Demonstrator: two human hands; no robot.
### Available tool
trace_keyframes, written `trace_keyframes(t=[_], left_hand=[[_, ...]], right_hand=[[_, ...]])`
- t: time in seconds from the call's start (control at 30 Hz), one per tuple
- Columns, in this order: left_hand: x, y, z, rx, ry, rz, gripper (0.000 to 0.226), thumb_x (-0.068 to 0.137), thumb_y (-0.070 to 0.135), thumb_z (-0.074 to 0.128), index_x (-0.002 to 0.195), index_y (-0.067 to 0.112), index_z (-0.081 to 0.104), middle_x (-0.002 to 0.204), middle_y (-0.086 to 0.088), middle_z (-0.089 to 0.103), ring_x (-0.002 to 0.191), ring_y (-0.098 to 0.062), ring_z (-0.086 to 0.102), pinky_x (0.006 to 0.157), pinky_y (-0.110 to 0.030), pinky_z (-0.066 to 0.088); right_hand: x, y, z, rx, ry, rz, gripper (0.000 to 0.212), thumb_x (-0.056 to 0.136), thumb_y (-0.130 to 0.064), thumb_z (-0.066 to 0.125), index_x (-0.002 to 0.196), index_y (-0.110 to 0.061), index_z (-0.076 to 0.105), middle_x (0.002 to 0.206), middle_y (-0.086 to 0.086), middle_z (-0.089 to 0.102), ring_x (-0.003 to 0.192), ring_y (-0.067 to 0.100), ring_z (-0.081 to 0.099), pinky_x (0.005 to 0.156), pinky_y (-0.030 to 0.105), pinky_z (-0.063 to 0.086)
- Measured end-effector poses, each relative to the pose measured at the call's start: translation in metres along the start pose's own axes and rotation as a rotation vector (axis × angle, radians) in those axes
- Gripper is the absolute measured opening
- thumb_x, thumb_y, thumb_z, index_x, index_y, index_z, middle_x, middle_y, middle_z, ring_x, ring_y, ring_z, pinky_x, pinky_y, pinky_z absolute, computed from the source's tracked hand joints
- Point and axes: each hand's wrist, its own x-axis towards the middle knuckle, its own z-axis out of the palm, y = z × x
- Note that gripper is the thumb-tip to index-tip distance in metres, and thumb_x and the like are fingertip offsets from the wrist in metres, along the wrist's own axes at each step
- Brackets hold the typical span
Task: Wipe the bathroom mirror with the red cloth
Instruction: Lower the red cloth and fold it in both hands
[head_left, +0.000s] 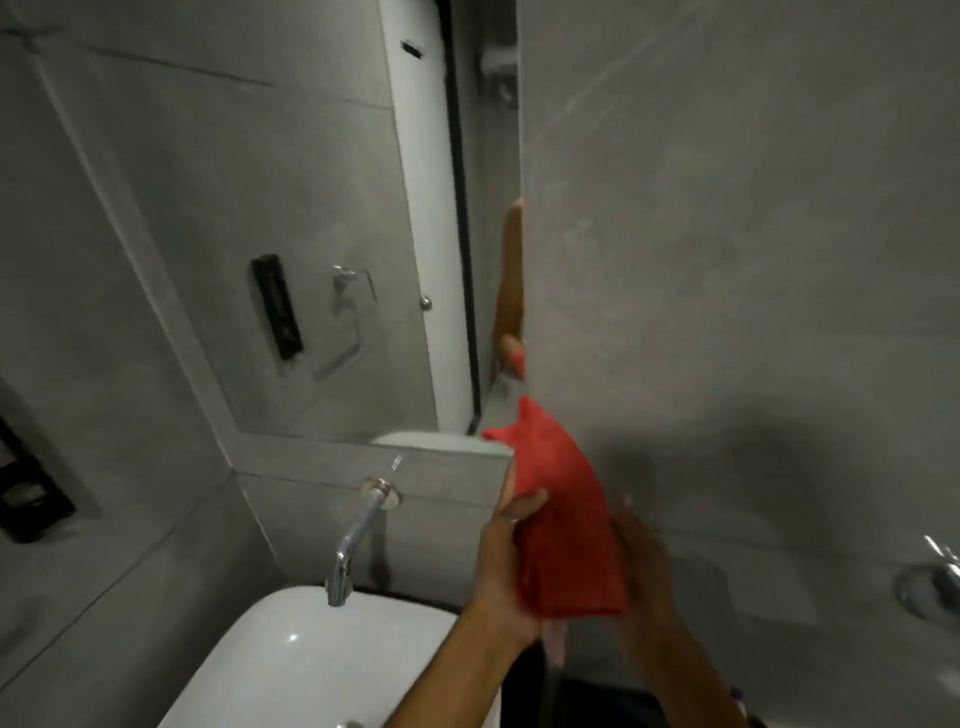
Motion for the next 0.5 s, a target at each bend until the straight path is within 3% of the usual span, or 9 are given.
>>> trace_keyframes(t=[0.03, 0.1, 0.17, 0.23, 0.3, 0.4, 0.5], left_hand=[[-0.011, -0.009, -0.006, -0.097, -0.007, -0.066, 0.067, 0.065, 0.022, 0.081, 0.127, 0.0, 0.068, 0.125, -0.025, 0.069, 0.114, -0.04, 0.068, 0.105, -0.048, 0.051], [-0.032, -0.031, -0.018, -0.218, 0.043, -0.144, 0.066, 0.081, 0.032, 0.066, 0.137, -0.002, 0.059, 0.144, -0.026, 0.056, 0.134, -0.039, 0.054, 0.12, -0.05, 0.035], [-0.044, -0.056, -0.033, -0.27, 0.116, -0.196, 0.075, 0.088, 0.046, 0.057, 0.147, 0.0, 0.05, 0.154, -0.025, 0.045, 0.145, -0.04, 0.041, 0.125, -0.051, 0.023], [-0.048, -0.077, -0.05, -0.277, 0.148, -0.223, 0.081, 0.088, 0.056, 0.056, 0.146, 0.0, 0.051, 0.152, -0.026, 0.047, 0.142, -0.043, 0.045, 0.121, -0.055, 0.031], [-0.051, -0.099, -0.071, -0.258, 0.225, -0.272, 0.08, 0.089, 0.062, 0.055, 0.144, 0.003, 0.055, 0.148, -0.027, 0.052, 0.138, -0.044, 0.048, 0.116, -0.058, 0.036], [-0.058, -0.144, -0.109, -0.144, 0.351, -0.39, 0.077, 0.09, 0.061, 0.054, 0.143, 0.006, 0.056, 0.145, -0.024, 0.055, 0.135, -0.042, 0.053, 0.113, -0.055, 0.042], [-0.063, -0.189, -0.151, -0.05, 0.456, -0.514, 0.073, 0.089, 0.056, 0.055, 0.142, 0.006, 0.057, 0.139, -0.025, 0.061, 0.122, -0.04, 0.063, 0.108, -0.056, 0.045]], right_hand=[[-0.006, -0.001, -0.004, 0.04, -0.039, 0.079, 0.047, 0.081, -0.047, 0.064, 0.097, -0.007, 0.085, 0.099, 0.014, 0.083, 0.085, 0.025, 0.081, 0.076, 0.037, 0.067], [-0.013, -0.001, -0.019, 0.055, -0.09, 0.176, 0.06, 0.091, -0.052, 0.058, 0.113, -0.001, 0.081, 0.117, 0.021, 0.078, 0.104, 0.032, 0.077, 0.095, 0.043, 0.062], [-0.018, 0.005, -0.037, -0.009, -0.055, 0.182, 0.049, 0.098, -0.042, 0.059, 0.118, -0.002, 0.079, 0.116, 0.017, 0.08, 0.104, 0.027, 0.077, 0.092, 0.04, 0.062], [-0.014, 0.015, -0.056, -0.165, 0.027, 0.096, 0.026, 0.099, -0.022, 0.063, 0.115, -0.009, 0.078, 0.1, 0.005, 0.083, 0.088, 0.016, 0.08, 0.075, 0.03, 0.064], [-0.012, 0.029, -0.076, -0.318, 0.116, 0.062, 0.023, 0.1, -0.009, 0.061, 0.115, -0.021, 0.073, 0.102, -0.001, 0.08, 0.091, 0.013, 0.074, 0.084, 0.032, 0.062], [-0.015, 0.063, -0.124, -0.49, 0.181, 0.177, 0.03, 0.104, -0.007, 0.056, 0.131, -0.018, 0.063, 0.121, 0.007, 0.069, 0.109, 0.021, 0.064, 0.104, 0.044, 0.052], [-0.014, 0.104, -0.18, -0.491, 0.237, 0.354, 0.037, 0.107, -0.007, 0.051, 0.143, -0.009, 0.055, 0.124, 0.014, 0.063, 0.1, 0.024, 0.065, 0.098, 0.046, 0.053]])
